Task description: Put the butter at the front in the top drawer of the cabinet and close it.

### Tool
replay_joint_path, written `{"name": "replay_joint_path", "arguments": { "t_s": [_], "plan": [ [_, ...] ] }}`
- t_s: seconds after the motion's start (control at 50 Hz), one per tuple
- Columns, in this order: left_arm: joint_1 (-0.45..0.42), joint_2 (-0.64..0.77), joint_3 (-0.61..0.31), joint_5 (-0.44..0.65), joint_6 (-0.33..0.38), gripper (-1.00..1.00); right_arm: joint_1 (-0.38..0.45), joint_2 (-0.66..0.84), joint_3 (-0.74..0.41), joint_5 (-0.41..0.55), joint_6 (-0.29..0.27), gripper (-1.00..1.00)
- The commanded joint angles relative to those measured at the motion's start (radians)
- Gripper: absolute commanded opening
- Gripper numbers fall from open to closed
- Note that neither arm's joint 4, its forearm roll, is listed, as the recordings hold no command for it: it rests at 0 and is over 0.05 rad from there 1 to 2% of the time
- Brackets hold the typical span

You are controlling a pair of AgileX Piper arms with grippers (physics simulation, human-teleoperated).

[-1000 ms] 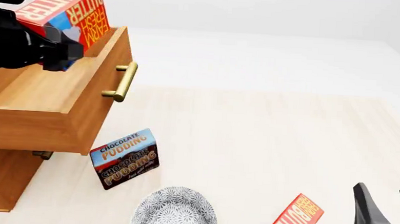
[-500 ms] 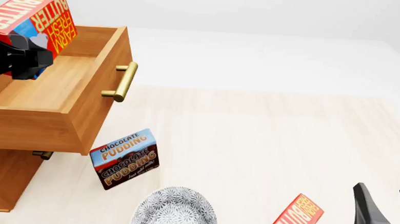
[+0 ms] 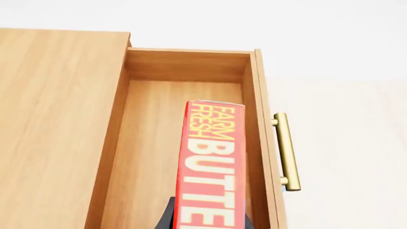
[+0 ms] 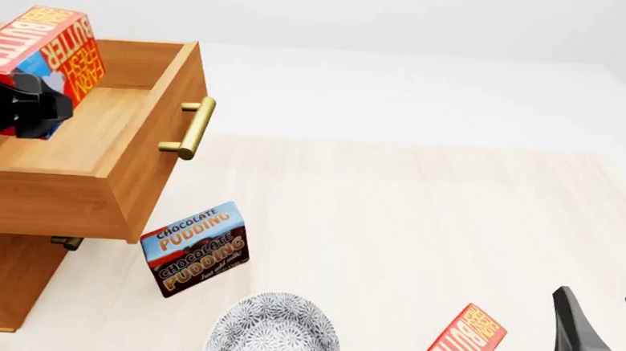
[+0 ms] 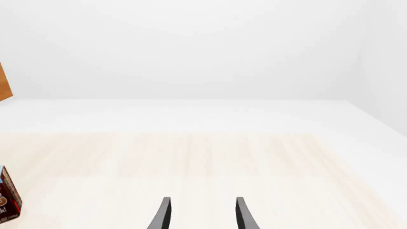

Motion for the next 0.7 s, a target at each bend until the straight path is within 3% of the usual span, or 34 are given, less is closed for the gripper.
{"name": "replay_joint_path", "arguments": {
  "t_s": [0.02, 0.32, 0.7],
  "plan": [
    [0.036, 0.012, 0.004, -0.019, 0.034, -1.0, 0.0, -0.003, 0.002, 0.001, 0.001, 1.0],
    [0.039, 0.057, -0.008, -0.041, 0.026, -1.0, 0.0, 0.004, 0.005, -0.009, 0.001, 1.0],
    [0.029, 0.107, 0.063, -0.131, -0.008, -1.0, 0.0, -0.002, 0.006, -0.003, 0.001, 1.0]
  ]
}}
